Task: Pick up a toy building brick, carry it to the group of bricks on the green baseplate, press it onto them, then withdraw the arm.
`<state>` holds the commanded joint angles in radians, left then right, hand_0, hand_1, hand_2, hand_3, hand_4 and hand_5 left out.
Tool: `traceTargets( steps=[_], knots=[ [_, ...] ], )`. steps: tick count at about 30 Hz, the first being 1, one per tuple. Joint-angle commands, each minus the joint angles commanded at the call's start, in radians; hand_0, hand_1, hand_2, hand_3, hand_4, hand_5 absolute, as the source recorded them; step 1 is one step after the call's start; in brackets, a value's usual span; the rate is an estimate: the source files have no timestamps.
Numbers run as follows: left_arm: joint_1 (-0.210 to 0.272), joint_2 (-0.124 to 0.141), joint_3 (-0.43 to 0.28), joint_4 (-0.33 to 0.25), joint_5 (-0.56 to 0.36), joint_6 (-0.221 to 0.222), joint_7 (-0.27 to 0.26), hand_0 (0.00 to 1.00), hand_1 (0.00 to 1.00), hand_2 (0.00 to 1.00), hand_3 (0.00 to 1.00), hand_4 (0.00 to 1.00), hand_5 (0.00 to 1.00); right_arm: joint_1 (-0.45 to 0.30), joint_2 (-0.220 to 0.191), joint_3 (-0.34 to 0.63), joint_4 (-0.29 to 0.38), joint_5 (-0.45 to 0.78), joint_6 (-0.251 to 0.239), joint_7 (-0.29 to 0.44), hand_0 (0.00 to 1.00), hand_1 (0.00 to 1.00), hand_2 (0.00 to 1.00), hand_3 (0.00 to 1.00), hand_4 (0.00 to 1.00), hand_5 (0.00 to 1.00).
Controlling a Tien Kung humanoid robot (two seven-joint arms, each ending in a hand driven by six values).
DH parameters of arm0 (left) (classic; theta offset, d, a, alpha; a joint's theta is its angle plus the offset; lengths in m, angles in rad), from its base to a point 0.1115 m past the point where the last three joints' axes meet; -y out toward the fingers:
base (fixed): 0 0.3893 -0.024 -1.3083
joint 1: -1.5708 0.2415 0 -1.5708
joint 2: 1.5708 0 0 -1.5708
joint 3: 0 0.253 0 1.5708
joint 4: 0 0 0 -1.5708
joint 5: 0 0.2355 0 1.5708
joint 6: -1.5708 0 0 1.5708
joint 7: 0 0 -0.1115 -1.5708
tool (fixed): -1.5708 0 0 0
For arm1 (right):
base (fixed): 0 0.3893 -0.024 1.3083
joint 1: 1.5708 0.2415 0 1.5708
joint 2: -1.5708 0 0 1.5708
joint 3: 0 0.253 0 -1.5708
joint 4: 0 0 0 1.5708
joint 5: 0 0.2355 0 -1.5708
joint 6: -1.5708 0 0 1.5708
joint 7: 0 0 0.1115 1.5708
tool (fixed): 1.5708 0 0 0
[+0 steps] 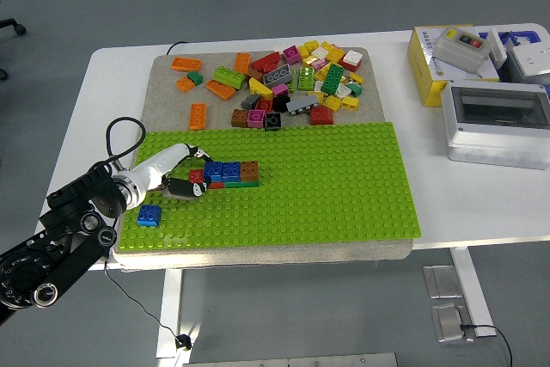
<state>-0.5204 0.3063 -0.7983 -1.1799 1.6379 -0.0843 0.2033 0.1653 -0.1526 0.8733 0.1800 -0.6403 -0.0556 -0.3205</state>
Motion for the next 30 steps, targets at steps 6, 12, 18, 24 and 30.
traceTargets(
  steps=[6,12,18,24,30],
  knots=[
    [-0.002,-0.005,0.000,0.011,0.000,0.004,-0.004,0.998,0.939,0.914,0.579,0.566,0.192,0.000,0.001,-0.002,0.000,0.002,0.000,0.000,0.707,0.644,0.601,0.788,0.642,0.998],
    [-0.003,-0.008,0.001,0.020,0.000,0.007,-0.007,0.998,0.936,0.911,0.578,0.566,0.194,0.000,0.002,-0.003,0.000,0.004,0.000,0.000,0.707,0.644,0.601,0.789,0.642,0.998],
    [-0.003,-0.009,0.001,0.021,0.001,0.005,-0.007,0.998,0.935,0.911,0.578,0.566,0.193,0.001,0.002,-0.004,0.000,0.005,0.000,0.000,0.707,0.644,0.601,0.788,0.643,0.998],
    [-0.003,-0.008,-0.001,0.020,0.002,0.006,-0.011,0.998,0.934,0.911,0.593,0.562,0.186,0.001,0.001,-0.005,0.000,0.005,0.001,-0.001,0.707,0.644,0.602,0.788,0.642,0.998],
    [-0.005,-0.007,0.000,0.022,0.001,0.004,-0.014,0.998,0.935,0.916,0.634,0.563,0.175,0.001,0.001,-0.007,0.000,0.007,0.001,-0.001,0.707,0.644,0.602,0.788,0.643,0.998]
  ],
)
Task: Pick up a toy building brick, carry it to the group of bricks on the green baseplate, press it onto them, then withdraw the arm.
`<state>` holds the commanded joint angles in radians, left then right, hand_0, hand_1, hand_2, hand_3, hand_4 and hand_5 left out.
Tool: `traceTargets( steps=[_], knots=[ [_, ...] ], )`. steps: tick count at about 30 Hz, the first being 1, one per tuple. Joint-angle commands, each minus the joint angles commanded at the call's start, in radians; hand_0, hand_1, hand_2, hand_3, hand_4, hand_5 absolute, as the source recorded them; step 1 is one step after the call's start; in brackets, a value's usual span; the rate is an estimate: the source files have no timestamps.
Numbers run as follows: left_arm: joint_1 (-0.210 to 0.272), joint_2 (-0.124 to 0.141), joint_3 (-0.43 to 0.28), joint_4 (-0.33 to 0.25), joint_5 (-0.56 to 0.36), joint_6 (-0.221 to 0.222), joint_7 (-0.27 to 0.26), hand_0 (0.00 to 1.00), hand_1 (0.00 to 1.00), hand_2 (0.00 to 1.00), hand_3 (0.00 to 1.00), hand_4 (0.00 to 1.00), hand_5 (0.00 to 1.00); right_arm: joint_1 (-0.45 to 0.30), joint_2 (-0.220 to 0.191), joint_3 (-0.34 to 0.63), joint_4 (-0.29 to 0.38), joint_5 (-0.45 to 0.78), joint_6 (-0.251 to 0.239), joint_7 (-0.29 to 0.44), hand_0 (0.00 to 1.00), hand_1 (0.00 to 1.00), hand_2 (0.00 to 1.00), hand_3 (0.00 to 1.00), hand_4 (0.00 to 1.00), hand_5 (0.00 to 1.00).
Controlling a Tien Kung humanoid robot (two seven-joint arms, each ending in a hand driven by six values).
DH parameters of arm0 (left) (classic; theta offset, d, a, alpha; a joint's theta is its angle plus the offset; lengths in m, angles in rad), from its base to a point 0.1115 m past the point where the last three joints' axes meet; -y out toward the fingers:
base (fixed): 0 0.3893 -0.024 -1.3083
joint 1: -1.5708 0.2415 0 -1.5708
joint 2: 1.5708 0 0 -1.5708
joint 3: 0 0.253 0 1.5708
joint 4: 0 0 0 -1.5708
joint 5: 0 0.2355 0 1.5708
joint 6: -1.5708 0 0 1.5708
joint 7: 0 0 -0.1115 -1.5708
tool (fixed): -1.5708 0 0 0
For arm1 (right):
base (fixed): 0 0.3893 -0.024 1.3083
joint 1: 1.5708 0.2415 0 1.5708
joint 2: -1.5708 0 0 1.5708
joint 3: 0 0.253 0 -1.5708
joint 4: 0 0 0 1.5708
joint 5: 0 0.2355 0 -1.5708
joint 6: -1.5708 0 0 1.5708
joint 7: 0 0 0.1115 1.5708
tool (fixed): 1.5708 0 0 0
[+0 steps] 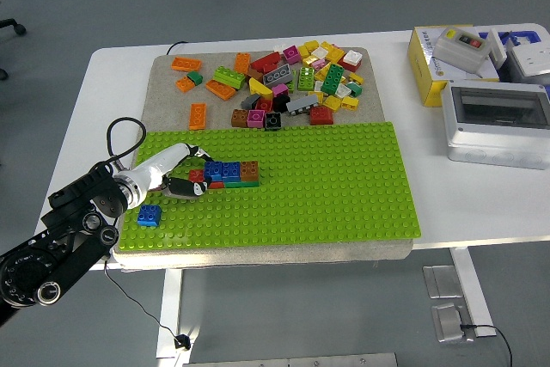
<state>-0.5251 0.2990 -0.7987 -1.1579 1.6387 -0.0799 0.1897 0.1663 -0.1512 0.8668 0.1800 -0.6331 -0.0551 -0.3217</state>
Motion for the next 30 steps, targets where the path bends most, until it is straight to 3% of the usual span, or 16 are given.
traceTargets(
  steps=[30],
  knots=[
    [-0.001,0.005,0.001,0.001,0.005,-0.016,-0.003,0.998,0.940,0.927,0.728,0.608,0.161,-0.004,0.000,0.000,0.000,0.003,0.001,0.000,0.707,0.644,0.602,0.788,0.643,0.998]
  ],
)
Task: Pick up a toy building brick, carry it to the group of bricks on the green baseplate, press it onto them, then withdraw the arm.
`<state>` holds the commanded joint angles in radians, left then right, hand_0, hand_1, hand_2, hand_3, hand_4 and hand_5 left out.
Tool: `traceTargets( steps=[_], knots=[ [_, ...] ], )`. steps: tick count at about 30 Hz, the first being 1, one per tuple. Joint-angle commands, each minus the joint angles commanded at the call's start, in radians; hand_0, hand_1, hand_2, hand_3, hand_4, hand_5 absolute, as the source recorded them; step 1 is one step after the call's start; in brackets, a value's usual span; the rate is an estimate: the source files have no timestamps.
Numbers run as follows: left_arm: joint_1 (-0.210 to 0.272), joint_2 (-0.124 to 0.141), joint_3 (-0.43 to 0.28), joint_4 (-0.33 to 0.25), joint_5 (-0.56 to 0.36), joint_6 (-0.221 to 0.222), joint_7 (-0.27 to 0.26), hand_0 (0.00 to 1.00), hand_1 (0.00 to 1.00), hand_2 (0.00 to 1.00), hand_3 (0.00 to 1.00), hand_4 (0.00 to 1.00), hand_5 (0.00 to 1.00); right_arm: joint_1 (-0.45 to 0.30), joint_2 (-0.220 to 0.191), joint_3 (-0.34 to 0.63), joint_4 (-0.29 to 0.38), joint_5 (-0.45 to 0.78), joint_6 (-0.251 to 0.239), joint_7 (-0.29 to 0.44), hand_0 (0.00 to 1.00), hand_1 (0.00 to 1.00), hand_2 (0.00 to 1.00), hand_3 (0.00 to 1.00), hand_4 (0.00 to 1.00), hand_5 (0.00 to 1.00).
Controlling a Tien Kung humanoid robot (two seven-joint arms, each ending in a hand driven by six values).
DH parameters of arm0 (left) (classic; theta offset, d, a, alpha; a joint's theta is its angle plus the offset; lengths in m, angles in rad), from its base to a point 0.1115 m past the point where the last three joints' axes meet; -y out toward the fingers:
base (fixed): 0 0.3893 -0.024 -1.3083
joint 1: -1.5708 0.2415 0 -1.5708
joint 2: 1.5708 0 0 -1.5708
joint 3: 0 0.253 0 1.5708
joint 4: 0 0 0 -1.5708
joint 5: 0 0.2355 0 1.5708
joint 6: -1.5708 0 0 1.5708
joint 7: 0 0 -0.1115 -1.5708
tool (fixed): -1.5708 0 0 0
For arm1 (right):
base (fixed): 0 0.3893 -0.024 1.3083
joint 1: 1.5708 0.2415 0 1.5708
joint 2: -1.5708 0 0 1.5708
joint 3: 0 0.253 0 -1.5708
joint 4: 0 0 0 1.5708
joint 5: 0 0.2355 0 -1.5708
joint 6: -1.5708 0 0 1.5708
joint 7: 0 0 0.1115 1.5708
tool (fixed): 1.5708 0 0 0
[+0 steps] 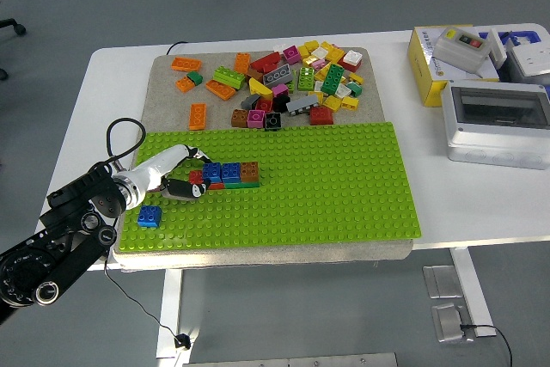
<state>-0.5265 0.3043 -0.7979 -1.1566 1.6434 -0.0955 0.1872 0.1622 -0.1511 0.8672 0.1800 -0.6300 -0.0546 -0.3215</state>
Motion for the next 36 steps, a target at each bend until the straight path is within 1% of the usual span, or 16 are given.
traceTargets(
  steps=[1,6,7,12,13,18,19,31,32,36],
  knots=[
    [0.000,0.000,0.000,0.000,0.000,-0.001,0.000,0.998,0.942,0.929,0.727,0.622,0.165,0.000,0.000,0.000,0.000,0.001,0.000,0.000,0.707,0.644,0.602,0.788,0.643,0.998],
    [-0.001,0.001,-0.001,-0.001,0.000,0.000,-0.006,0.998,0.942,0.929,0.727,0.622,0.165,0.002,0.000,0.000,0.000,0.001,0.000,0.000,0.707,0.644,0.602,0.788,0.643,0.998],
    [-0.001,0.001,-0.002,-0.001,0.000,0.001,-0.007,0.998,0.941,0.930,0.728,0.639,0.176,0.002,0.000,0.000,0.000,0.001,0.000,0.000,0.707,0.644,0.602,0.788,0.642,0.998],
    [-0.003,0.002,-0.004,-0.001,0.001,0.003,-0.012,0.998,0.941,0.930,0.728,0.639,0.176,0.002,0.000,0.000,0.000,0.001,0.001,-0.001,0.707,0.644,0.602,0.788,0.642,0.998],
    [-0.004,0.002,-0.004,-0.001,0.000,0.005,-0.014,0.998,0.943,0.933,0.731,0.736,0.256,0.002,0.000,0.001,0.000,0.000,0.001,-0.001,0.707,0.644,0.602,0.788,0.642,0.998],
    [-0.004,0.003,-0.004,0.001,0.000,0.006,-0.016,0.998,0.943,0.933,0.731,0.736,0.256,0.002,0.000,0.001,0.000,0.001,0.001,0.000,0.707,0.644,0.602,0.788,0.642,0.998],
    [-0.004,0.003,-0.003,0.001,-0.001,0.005,-0.015,0.998,0.944,0.933,0.732,0.751,0.278,0.002,0.000,0.001,0.000,0.001,0.001,0.000,0.707,0.644,0.599,0.788,0.643,0.998],
    [-0.007,0.008,-0.005,-0.004,0.000,-0.022,-0.009,0.998,0.947,0.934,0.735,0.751,0.278,0.002,-0.002,0.000,0.000,0.002,0.002,0.000,0.708,0.644,0.598,0.788,0.643,0.998],
    [-0.007,0.008,-0.006,-0.004,0.000,-0.023,-0.009,0.998,0.955,0.953,0.775,0.763,0.297,0.002,-0.002,0.000,0.000,0.002,0.002,0.000,0.707,0.643,0.596,0.788,0.643,0.998],
    [-0.006,0.012,-0.018,-0.014,0.003,-0.017,-0.018,0.998,0.955,0.953,0.775,0.763,0.297,0.001,-0.002,0.000,0.000,0.002,0.002,0.001,0.707,0.643,0.596,0.788,0.643,0.998]
  ],
)
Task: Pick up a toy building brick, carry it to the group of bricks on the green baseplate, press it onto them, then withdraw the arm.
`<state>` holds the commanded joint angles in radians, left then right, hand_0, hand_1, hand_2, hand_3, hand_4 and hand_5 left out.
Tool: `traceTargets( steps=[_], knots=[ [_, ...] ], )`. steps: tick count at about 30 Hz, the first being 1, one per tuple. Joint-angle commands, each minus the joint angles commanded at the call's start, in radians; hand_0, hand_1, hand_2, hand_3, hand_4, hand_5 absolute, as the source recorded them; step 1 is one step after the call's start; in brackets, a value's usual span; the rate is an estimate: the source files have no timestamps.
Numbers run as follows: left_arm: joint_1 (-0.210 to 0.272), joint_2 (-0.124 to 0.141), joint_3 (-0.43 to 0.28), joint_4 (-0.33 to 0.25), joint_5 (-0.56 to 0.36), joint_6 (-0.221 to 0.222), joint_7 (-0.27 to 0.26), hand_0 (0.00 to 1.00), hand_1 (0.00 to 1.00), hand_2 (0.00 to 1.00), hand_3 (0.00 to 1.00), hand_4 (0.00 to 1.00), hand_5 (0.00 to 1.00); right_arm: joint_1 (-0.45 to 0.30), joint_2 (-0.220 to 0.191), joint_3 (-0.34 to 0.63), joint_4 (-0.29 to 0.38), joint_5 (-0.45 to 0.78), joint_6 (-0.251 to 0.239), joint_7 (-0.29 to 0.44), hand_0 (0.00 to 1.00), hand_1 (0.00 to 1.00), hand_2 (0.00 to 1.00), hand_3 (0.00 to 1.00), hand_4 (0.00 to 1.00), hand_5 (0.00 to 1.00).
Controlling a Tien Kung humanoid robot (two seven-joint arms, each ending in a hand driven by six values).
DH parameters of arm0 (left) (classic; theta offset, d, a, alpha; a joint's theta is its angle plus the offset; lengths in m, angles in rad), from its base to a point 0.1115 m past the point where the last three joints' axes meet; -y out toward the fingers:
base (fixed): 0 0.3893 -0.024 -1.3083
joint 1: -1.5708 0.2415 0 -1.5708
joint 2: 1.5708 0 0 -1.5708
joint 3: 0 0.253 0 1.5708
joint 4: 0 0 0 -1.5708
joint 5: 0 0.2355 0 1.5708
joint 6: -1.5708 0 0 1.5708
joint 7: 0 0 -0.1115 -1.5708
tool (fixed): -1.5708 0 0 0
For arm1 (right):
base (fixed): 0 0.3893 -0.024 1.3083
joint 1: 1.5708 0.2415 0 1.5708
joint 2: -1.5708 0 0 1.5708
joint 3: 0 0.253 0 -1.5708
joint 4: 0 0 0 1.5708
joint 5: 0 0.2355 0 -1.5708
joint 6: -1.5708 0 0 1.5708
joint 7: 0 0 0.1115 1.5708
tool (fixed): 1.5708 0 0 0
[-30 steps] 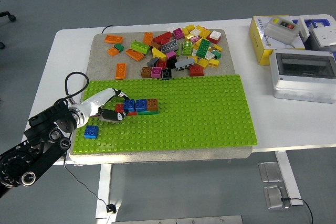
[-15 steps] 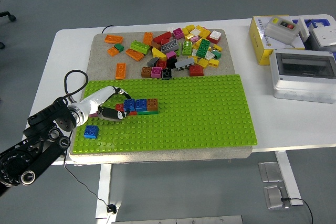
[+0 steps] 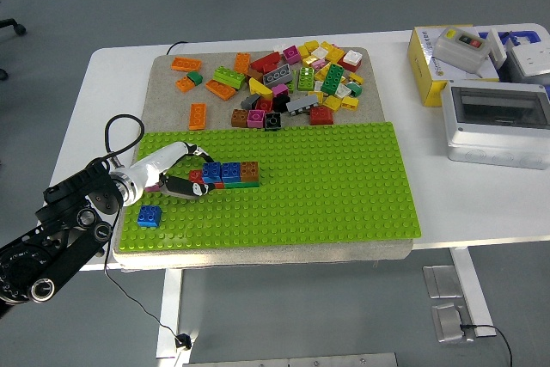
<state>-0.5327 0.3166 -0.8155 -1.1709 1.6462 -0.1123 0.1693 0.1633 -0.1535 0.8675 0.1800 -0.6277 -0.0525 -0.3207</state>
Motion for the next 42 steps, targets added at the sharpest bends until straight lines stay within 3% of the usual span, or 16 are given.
traceTargets(
  steps=[1,2,6,7,12,15,32,42],
  knots=[
    [0.002,0.002,-0.006,-0.007,0.002,0.004,-0.004,0.998,0.955,0.953,0.775,0.763,0.297,0.000,0.000,0.000,0.000,0.000,0.000,0.000,0.707,0.643,0.596,0.788,0.643,0.998],
    [0.005,0.004,-0.014,-0.019,0.007,0.010,-0.008,0.998,0.962,0.981,0.857,0.787,0.334,0.000,-0.001,-0.001,0.000,0.001,0.000,0.000,0.707,0.643,0.595,0.787,0.643,0.998],
    [0.022,0.018,-0.052,-0.082,0.031,0.024,-0.011,0.998,0.962,0.981,0.857,0.787,0.334,-0.001,-0.002,-0.002,0.000,0.002,0.000,0.001,0.707,0.643,0.595,0.787,0.643,0.998],
    [0.029,0.024,-0.063,-0.102,0.039,0.024,-0.007,0.998,0.961,0.972,0.755,0.807,0.372,-0.001,-0.003,-0.003,0.000,0.002,0.000,0.001,0.707,0.643,0.592,0.787,0.643,0.998],
    [0.057,0.046,-0.076,-0.194,0.070,0.008,0.029,0.998,0.961,0.972,0.755,0.807,0.372,-0.003,-0.005,-0.001,0.000,0.003,0.000,0.002,0.707,0.643,0.592,0.787,0.643,0.998],
    [0.063,0.048,-0.068,-0.219,0.077,-0.001,0.041,0.998,0.955,0.967,0.718,0.816,0.386,-0.003,-0.006,0.003,0.000,-0.003,0.001,0.001,0.708,0.644,0.592,0.788,0.644,0.998],
    [0.064,0.044,-0.024,-0.158,0.085,-0.001,0.040,0.998,0.967,0.967,0.713,0.823,0.413,-0.004,-0.003,0.006,0.000,-0.007,0.001,0.000,0.707,0.643,0.593,0.787,0.643,0.998],
    [0.072,0.047,-0.019,-0.169,0.082,-0.013,0.050,0.998,0.968,0.967,0.710,0.828,0.425,-0.004,-0.003,0.007,0.000,-0.006,0.001,0.001,0.707,0.641,0.593,0.787,0.642,0.998]
  ],
)
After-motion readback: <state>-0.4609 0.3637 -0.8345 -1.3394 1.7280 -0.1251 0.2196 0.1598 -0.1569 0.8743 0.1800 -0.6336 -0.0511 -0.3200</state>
